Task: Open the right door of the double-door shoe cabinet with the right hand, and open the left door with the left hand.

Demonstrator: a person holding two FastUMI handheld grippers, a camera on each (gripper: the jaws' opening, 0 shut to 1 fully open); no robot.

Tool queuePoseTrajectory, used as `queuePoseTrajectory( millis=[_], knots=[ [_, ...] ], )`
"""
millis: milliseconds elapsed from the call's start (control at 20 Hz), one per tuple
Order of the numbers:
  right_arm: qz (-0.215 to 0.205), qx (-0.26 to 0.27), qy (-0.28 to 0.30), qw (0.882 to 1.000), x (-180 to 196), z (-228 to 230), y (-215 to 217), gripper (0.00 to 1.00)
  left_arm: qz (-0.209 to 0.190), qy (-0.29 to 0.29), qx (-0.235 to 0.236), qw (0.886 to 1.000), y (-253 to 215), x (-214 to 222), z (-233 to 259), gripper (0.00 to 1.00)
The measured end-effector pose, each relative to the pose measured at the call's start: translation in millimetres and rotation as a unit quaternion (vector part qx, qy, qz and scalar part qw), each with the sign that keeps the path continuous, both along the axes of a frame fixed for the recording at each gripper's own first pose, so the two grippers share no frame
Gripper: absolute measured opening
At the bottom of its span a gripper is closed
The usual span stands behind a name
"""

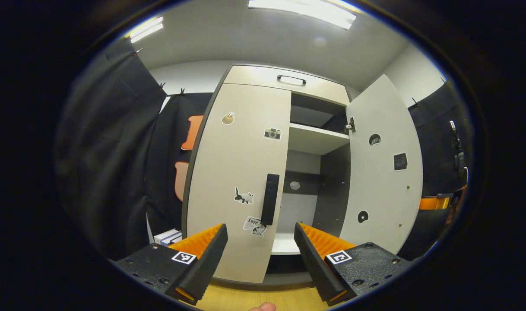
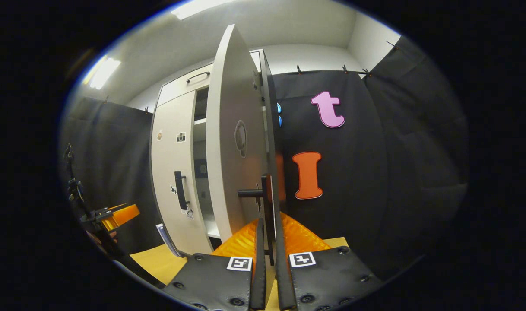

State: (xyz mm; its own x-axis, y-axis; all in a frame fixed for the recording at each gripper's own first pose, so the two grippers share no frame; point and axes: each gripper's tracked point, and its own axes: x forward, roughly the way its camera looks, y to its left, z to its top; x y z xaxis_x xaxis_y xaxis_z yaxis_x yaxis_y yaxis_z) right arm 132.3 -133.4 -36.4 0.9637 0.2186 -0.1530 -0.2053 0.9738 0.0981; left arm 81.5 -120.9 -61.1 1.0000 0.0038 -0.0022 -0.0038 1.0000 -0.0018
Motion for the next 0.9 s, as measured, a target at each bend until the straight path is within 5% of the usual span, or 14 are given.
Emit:
queuePoseTrajectory(
  millis=[250,550,750,800,900],
  knots=[
    [-0.054,-0.021,-0.007,0.998,-40,-5,-29,0.2,-0.026,0.009,-0.019,0.999,-10,36,1,0.94],
    [-0.09,-0.017,-0.008,0.996,-85,-7,-53,0.29,-0.028,-0.002,0.04,0.999,-21,105,6,0.94],
    [-0.12,-0.016,-0.007,0.993,-106,-12,-83,0.85,-0.014,0.017,0.065,0.998,-18,144,-12,0.92],
    [-0.131,-0.019,-0.002,0.991,-109,-19,-90,0.91,-0.012,0.02,0.065,0.998,-16,154,-16,0.92],
    [-0.144,-0.015,0.005,0.989,-117,-23,-100,0.87,-0.01,0.03,0.062,0.998,-14,167,-24,0.92]
  ],
)
